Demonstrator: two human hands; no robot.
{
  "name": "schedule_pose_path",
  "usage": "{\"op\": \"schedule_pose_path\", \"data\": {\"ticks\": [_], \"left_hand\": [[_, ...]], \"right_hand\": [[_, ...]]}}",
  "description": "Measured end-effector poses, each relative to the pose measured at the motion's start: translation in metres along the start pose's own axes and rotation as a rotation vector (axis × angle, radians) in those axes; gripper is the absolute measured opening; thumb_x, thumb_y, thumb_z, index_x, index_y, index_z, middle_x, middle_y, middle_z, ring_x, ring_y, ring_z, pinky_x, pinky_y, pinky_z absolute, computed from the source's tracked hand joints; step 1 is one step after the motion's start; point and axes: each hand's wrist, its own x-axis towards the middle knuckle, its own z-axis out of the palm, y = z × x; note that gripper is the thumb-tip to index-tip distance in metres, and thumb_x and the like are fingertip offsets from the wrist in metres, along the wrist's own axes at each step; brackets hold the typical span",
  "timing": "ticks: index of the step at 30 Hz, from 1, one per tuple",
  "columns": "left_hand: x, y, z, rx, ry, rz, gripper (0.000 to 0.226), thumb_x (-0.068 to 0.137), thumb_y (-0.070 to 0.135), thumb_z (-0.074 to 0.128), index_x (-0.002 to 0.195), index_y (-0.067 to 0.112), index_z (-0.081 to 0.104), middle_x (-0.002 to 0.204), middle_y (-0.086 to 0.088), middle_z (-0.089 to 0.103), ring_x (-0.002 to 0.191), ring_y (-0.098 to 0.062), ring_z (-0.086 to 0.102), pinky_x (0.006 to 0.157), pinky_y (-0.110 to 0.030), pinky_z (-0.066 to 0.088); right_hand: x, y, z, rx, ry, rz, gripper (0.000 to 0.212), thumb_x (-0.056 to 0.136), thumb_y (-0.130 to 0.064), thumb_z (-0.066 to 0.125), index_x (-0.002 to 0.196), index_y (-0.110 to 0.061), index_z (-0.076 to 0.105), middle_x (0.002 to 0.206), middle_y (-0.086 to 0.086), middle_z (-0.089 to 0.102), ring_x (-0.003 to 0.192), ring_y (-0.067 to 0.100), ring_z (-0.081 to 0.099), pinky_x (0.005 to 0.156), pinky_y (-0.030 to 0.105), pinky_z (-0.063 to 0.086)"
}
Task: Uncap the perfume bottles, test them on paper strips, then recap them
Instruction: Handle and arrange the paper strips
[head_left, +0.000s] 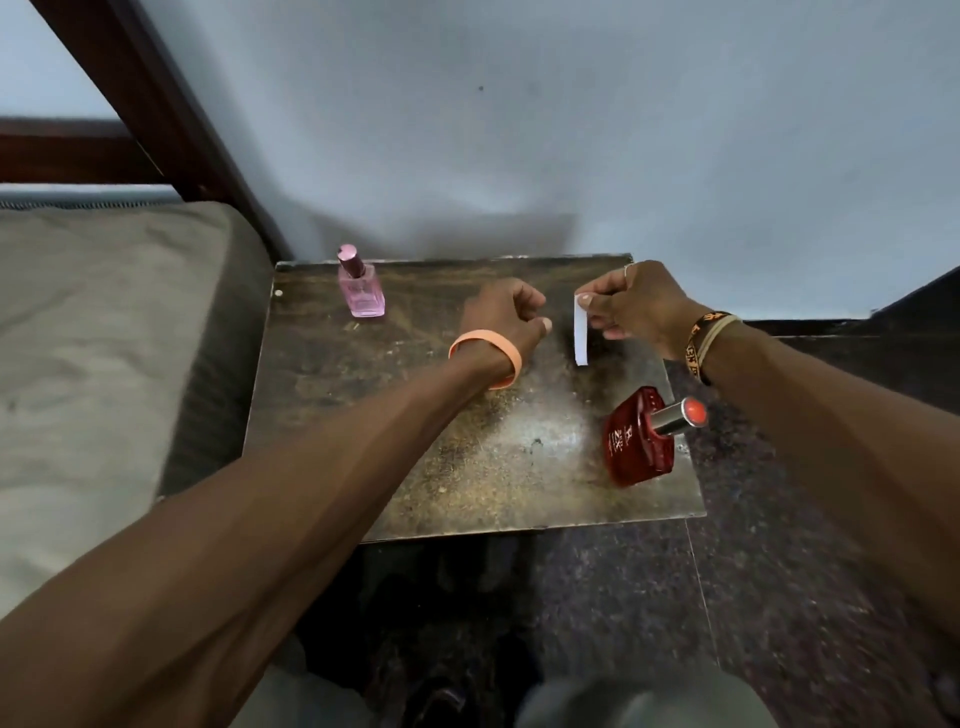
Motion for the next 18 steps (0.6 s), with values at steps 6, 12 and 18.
{"op": "schedule_pose_path", "data": {"ticks": [6, 12, 18], "left_hand": [[0.017, -0.012, 0.020, 0.126, -0.099, 0.078, 0.022, 0.076, 0.021, 0.076, 0.097, 0.019, 0.069, 0.094, 0.005, 0.071, 0.086, -0.010, 0.065, 0.082, -0.029, 0.055], [0.027, -0.016, 0.034, 0.276, -0.154, 0.197, 0.039, 0.073, 0.040, 0.074, 0.111, 0.036, 0.067, 0.098, 0.001, 0.072, 0.088, -0.018, 0.066, 0.077, -0.036, 0.056], [0.030, -0.025, 0.041, 0.420, -0.138, 0.188, 0.044, 0.076, 0.052, 0.068, 0.119, 0.044, 0.060, 0.109, -0.005, 0.061, 0.099, -0.026, 0.059, 0.083, -0.041, 0.054]], "right_hand": [[0.021, 0.017, 0.010, -0.072, 0.047, -0.014, 0.005, 0.089, -0.018, 0.072, 0.088, -0.015, 0.074, 0.084, 0.009, 0.072, 0.072, 0.014, 0.063, 0.061, 0.025, 0.053], [0.034, 0.024, 0.012, -0.140, 0.068, -0.058, 0.005, 0.087, -0.021, 0.075, 0.088, -0.017, 0.075, 0.068, -0.006, 0.066, 0.060, 0.006, 0.057, 0.053, 0.018, 0.045], [0.038, 0.031, 0.012, -0.177, 0.120, -0.091, 0.017, 0.080, -0.028, 0.081, 0.094, -0.023, 0.073, 0.083, -0.003, 0.072, 0.077, 0.010, 0.065, 0.070, 0.028, 0.053]]}}
